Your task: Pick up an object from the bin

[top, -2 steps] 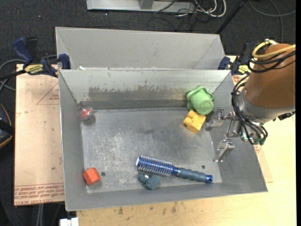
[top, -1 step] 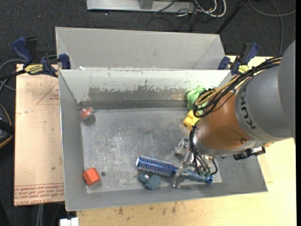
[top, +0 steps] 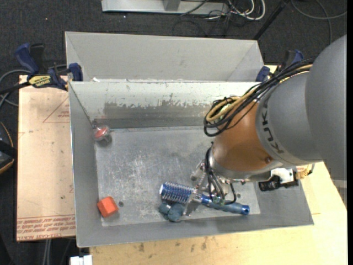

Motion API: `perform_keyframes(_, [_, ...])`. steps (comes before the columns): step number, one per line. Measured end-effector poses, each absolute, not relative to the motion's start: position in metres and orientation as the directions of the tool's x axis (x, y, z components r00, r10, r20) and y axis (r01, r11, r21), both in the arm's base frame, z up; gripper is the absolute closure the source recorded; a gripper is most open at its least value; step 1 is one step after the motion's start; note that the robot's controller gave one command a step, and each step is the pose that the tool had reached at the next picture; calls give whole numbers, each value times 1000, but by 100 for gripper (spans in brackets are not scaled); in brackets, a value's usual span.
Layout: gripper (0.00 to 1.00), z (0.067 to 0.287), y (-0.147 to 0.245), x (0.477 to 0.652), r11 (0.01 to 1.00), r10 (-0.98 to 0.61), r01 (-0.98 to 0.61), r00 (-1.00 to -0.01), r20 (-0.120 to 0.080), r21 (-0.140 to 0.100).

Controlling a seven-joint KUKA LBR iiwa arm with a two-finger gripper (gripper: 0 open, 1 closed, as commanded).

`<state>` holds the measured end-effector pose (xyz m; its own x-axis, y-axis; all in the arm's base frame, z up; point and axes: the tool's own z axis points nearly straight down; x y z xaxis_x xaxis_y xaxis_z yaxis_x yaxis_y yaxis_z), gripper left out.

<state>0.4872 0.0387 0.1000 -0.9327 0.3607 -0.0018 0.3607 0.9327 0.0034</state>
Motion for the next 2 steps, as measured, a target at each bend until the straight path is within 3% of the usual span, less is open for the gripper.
perform_keyframes(1, [0, 100, 71, 492, 952, 306, 306, -952, -1, 2])
perform_keyframes(2, [0, 74, 53, 504, 919, 394, 394, -919, 3, 7])
